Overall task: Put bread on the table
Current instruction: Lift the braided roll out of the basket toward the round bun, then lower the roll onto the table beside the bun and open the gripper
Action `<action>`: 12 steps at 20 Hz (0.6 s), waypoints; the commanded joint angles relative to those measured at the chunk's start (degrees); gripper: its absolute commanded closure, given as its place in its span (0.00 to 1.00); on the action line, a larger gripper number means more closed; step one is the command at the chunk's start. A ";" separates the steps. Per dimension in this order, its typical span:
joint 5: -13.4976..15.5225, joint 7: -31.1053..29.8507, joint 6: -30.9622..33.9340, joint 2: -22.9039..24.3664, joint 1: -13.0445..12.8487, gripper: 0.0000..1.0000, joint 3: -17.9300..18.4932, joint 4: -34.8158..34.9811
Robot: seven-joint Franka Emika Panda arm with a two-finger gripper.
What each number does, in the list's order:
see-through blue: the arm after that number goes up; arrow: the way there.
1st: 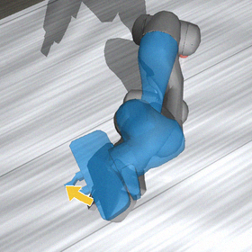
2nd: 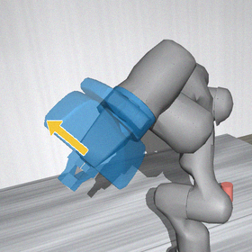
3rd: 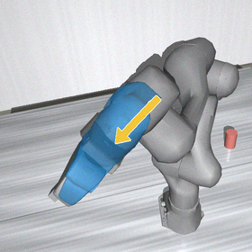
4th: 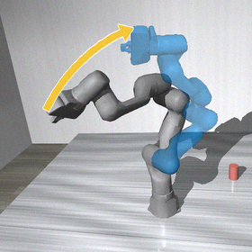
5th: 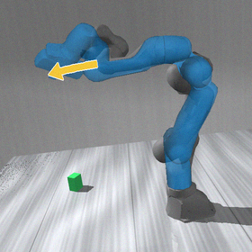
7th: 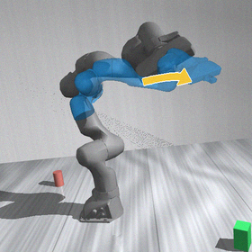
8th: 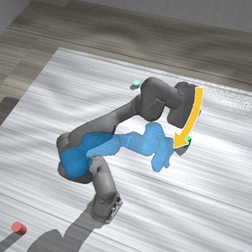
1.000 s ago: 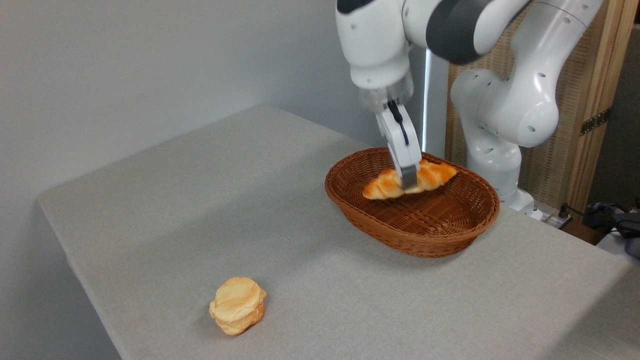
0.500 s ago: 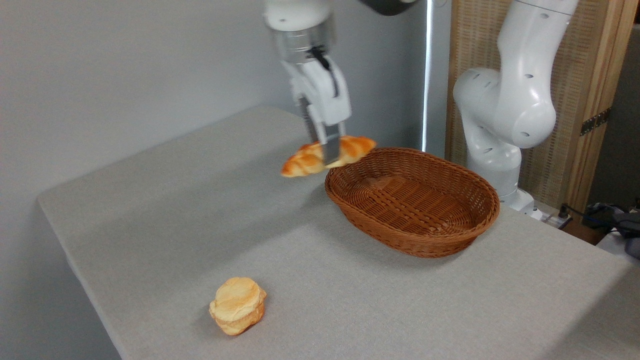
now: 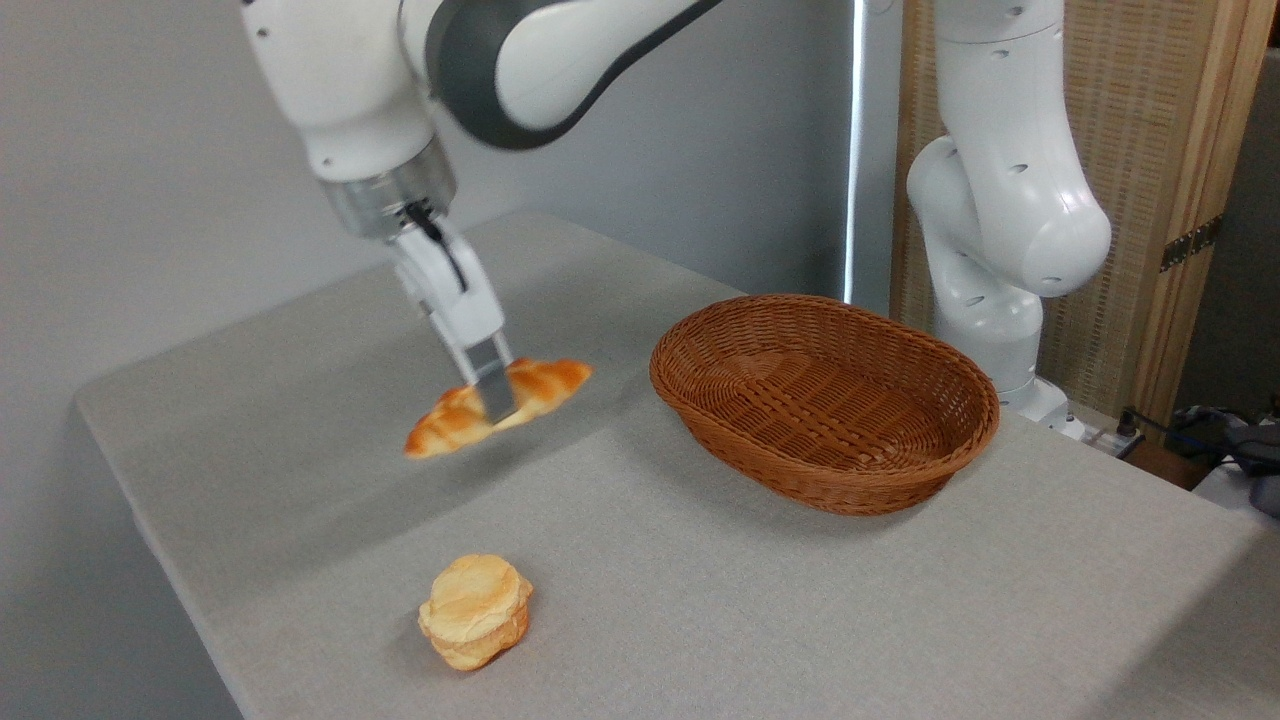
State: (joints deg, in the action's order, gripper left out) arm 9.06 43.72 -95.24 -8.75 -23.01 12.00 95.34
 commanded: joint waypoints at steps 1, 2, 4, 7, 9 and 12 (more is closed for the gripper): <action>-0.18 -2.59 -7.04 -4.34 -0.02 0.19 -0.66 -1.82; -1.05 -2.59 -8.11 -4.78 -0.11 0.09 -0.75 -1.73; -2.98 -2.68 -8.64 -6.01 -0.02 0.00 -1.88 -1.73; -4.92 -2.59 -8.73 -6.37 -0.02 0.00 -2.33 -1.73; -5.19 -2.50 -8.73 -6.37 -0.02 0.00 -2.33 -1.73; -5.19 -2.59 -8.73 -6.20 -0.02 0.00 -2.33 -1.73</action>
State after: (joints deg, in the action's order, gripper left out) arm 4.63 42.11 -103.78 -15.01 -23.05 9.80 94.35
